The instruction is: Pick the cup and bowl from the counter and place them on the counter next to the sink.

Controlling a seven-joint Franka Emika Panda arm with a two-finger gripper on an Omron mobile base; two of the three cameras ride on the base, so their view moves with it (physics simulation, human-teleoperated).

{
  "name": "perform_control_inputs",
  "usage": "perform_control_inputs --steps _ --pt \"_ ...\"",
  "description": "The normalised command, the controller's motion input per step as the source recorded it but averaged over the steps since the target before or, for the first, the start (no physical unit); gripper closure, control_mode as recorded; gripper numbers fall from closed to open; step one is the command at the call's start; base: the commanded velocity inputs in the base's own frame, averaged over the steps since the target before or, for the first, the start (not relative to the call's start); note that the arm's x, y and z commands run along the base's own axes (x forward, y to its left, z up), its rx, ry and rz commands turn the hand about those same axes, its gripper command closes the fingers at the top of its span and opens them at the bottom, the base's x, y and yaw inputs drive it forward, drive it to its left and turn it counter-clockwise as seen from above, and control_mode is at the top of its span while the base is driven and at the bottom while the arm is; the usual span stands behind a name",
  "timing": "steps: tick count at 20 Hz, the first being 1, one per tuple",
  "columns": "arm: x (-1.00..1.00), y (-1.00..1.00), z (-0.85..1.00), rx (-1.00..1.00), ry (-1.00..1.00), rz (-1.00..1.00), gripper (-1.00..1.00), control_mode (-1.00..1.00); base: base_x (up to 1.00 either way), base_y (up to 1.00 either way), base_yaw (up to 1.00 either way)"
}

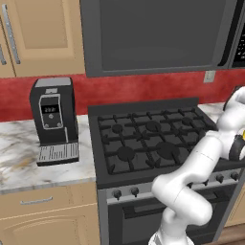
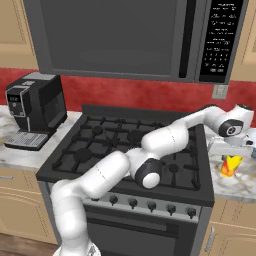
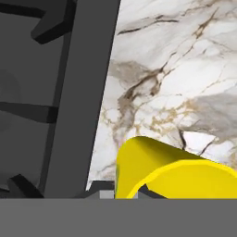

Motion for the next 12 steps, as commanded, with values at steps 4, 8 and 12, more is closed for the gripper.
perform_control_inputs --steps 4,8,12 --pt "-0.9 0.0 0.62 0.0 -0.07 0.0 1.0 -1.0 0.0 0.0 0.0" --pt "-0.74 0.15 0.7 0.0 -0.03 0.01 1.0 -1.0 0.0 0.0 0.0" --pt "-0.58 0.59 0.39 0.0 -0.09 0.0 1.0 -1.0 0.0 0.0 0.0"
